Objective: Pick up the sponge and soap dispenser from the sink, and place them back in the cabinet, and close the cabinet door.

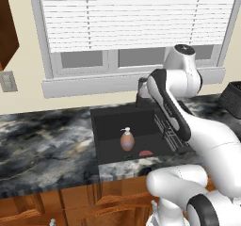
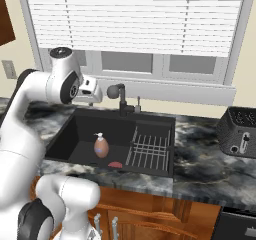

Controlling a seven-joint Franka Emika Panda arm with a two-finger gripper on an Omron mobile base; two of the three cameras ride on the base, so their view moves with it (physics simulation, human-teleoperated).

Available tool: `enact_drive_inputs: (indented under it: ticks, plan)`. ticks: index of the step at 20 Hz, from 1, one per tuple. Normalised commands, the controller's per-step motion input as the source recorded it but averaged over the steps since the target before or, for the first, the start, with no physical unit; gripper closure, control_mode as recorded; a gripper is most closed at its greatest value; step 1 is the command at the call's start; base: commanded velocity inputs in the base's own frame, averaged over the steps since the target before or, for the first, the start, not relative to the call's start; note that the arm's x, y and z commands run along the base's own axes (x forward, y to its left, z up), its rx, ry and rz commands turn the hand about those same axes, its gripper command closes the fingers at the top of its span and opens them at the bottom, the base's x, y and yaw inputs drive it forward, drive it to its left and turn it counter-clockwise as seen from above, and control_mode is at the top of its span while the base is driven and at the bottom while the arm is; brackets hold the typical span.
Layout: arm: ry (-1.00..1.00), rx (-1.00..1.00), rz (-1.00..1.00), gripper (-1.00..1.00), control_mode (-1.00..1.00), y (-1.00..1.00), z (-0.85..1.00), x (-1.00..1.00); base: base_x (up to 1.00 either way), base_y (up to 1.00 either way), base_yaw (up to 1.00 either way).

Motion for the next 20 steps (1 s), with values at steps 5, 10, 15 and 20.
enact_drive_inputs:
  ticks: [5, 10, 15, 20]
  plan:
    - [-0.09, 0.00, 0.00, -1.00, -1.00, 0.16, -0.36, 0.00, 0.00, 0.00, 0.00]
    - [-0.03, 0.00, 0.00, -1.00, -1.00, 0.04, -0.35, 0.05, 0.00, 0.00, 0.00]
    - [-0.01, 0.00, 0.00, -1.00, -1.00, 0.03, -0.44, 0.14, 0.00, 0.00, 0.00]
    - [0.00, 0.00, 0.00, -1.00, -1.00, 0.04, -0.45, 0.15, 0.00, 0.00, 0.00]
